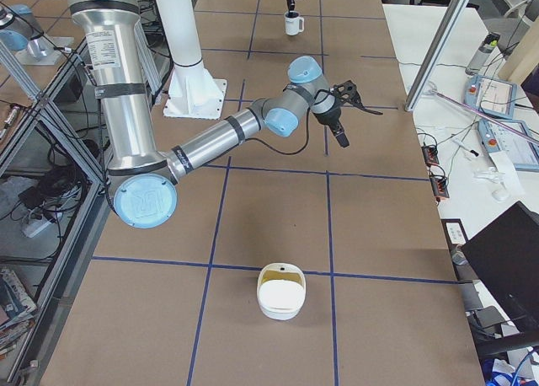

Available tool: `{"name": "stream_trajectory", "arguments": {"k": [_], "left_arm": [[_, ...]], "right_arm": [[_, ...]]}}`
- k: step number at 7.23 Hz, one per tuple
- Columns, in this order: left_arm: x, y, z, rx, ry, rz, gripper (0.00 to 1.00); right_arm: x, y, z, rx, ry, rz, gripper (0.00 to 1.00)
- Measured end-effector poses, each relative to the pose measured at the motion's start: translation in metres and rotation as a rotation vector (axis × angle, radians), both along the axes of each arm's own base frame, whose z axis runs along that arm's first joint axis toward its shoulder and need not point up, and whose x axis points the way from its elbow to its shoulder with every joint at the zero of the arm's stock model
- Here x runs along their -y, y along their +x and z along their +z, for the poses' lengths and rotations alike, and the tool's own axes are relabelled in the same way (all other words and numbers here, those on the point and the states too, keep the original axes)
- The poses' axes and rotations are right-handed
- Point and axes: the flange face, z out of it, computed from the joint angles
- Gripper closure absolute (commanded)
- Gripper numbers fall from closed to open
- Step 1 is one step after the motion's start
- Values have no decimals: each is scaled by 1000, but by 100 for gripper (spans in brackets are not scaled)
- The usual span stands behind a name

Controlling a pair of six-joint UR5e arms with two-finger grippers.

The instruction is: Left arm hands cup to right arm to dump lemon

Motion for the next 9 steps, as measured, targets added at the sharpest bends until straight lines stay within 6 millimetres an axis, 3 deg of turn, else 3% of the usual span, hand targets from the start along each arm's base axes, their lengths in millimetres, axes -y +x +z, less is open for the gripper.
{"name": "stream_trajectory", "arguments": {"k": [1, 2, 4, 5, 6, 8, 9], "left_arm": [[5, -5, 8, 3, -32, -34, 28], [9, -6, 14, 5, -50, -50, 0], [14, -5, 9, -7, -38, -56, 0], [14, -12, -3, -26, -21, -61, 0], [16, -31, -21, -67, 4, -71, 0], [23, -84, -40, -129, 100, -48, 0], [25, -105, -40, -118, 163, -14, 0]], "right_arm": [[-1, 3, 3, -1, -5, -2, 0], [-2, 4, 6, -2, -11, -3, 0], [-4, 27, 19, 16, -60, -9, 0], [-3, 58, 27, 37, -113, -15, 0], [-4, 97, 39, 38, -157, -29, 0], [-32, 166, 98, -18, -220, -81, 0], [-55, 185, 134, -41, -274, -105, 0]]}}
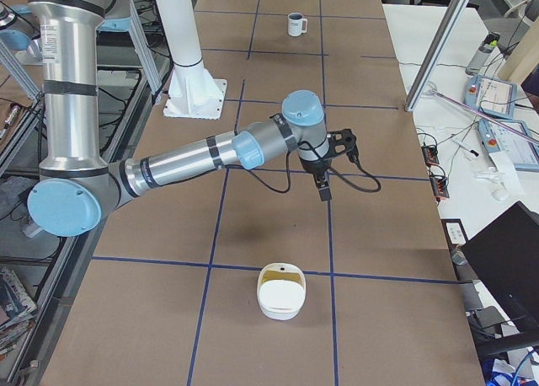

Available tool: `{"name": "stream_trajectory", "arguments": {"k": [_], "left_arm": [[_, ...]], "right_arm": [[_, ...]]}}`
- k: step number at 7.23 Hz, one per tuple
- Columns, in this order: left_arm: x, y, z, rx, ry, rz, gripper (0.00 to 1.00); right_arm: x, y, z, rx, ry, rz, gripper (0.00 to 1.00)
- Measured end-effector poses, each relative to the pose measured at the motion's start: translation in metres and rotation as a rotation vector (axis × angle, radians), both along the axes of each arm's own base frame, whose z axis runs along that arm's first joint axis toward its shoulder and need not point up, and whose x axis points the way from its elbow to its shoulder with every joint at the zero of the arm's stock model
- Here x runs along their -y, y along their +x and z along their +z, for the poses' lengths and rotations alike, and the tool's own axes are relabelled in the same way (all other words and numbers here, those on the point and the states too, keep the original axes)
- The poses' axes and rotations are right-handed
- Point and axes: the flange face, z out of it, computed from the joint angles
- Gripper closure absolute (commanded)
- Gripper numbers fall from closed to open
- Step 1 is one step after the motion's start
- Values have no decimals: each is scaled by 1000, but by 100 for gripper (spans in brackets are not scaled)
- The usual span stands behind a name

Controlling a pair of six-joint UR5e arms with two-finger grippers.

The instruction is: Left arm hands cup to right arm to dump lemon

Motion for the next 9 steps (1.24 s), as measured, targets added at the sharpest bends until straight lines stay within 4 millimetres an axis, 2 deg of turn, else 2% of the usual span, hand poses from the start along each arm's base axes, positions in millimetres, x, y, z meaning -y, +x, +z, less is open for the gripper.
{"name": "stream_trajectory", "arguments": {"k": [1, 2, 4, 6, 9], "left_arm": [[1, -18, 3, 32, 54, 37, 0], [1, -39, 6, 75, 96, 85, 0], [-10, -68, 5, 138, 104, 210, 0], [-21, -75, 7, 149, 62, 268, 0], [-24, -76, 6, 149, 59, 276, 0]], "right_arm": [[-23, 12, 31, 4, -69, -20, 0], [-42, 23, 49, 36, -126, -28, 0], [-60, 35, 67, 74, -187, -30, 0], [-62, 36, 67, 75, -227, -47, 0], [-57, 46, 59, 55, -242, -28, 0]]}}
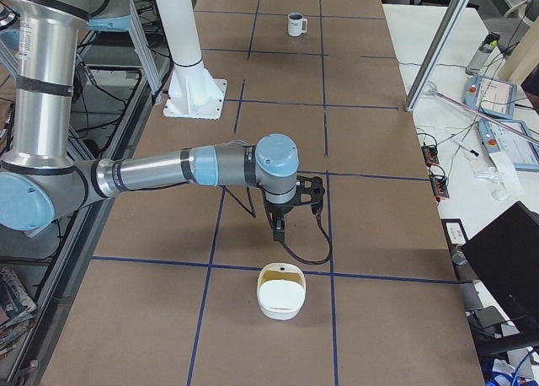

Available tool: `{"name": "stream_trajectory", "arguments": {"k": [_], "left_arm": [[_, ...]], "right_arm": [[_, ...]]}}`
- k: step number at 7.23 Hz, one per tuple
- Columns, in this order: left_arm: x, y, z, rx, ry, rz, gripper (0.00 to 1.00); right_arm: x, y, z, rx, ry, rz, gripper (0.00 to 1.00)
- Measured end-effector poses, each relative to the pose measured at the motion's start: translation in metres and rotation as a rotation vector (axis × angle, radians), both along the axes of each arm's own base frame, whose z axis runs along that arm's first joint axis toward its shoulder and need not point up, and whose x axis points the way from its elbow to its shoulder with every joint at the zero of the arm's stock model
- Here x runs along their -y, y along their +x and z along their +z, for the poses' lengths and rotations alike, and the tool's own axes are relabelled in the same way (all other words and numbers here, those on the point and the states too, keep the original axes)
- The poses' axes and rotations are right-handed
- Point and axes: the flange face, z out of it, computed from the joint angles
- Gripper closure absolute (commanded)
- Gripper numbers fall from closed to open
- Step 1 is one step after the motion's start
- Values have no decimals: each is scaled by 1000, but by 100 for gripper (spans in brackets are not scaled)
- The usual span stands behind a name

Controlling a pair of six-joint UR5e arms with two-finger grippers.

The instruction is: Left arm hands cup to right arm to dump lemon

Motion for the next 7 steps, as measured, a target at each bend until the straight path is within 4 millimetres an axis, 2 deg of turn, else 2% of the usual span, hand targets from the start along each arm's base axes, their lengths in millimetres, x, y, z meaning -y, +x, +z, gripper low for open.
{"name": "stream_trajectory", "arguments": {"k": [4, 7], "left_arm": [[-21, -2, -8, -2, 21, 1, 0], [-24, -2, -8, -5, 40, -1, 0]], "right_arm": [[0, 1, 2, -6, 21, 0, 0], [-6, 1, 8, -5, 11, 1, 0]]}}
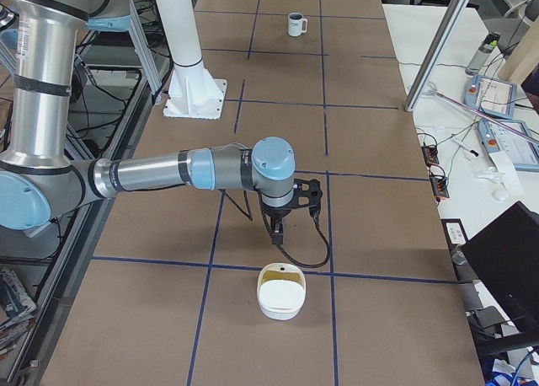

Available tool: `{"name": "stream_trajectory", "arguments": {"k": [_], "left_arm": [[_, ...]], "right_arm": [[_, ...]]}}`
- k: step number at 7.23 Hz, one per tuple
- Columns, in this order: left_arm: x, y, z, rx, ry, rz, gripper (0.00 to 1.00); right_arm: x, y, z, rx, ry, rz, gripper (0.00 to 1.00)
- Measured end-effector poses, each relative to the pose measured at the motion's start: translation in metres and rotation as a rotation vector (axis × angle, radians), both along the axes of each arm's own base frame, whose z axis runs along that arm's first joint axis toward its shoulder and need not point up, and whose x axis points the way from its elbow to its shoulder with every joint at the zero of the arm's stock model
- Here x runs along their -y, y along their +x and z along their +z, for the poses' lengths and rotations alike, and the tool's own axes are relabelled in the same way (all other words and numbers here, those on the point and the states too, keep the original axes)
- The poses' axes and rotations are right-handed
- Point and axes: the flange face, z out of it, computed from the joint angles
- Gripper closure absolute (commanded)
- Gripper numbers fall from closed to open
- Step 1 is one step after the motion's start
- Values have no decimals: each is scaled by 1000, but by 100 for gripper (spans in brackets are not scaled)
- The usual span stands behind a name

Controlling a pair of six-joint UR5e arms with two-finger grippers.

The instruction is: Left arm hands cup to right arm to dump lemon

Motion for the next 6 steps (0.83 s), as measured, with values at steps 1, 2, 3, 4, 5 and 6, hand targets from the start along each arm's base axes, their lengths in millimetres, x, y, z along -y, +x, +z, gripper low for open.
{"name": "stream_trajectory", "arguments": {"k": [1, 2, 3, 4, 5, 6], "left_arm": [[2, 0, 1, 1, 1, 0, 0], [5, 1, 3, 2, -2, 1, 0], [12, 2, 5, 2, -5, 1, 0], [19, 3, 6, 2, -5, 1, 0], [23, 3, 6, 1, -4, 1, 0], [24, 4, 6, 1, -3, 1, 0]], "right_arm": [[0, 0, 0, 0, 0, 0, 0], [-1, 0, 0, 0, 1, 0, 0], [-1, 0, 0, 1, 1, 0, 0], [-1, 0, 0, 2, 1, 0, 0], [-1, 0, 0, 3, 1, 0, 0], [-1, 0, 0, 3, 1, 0, 0]]}}
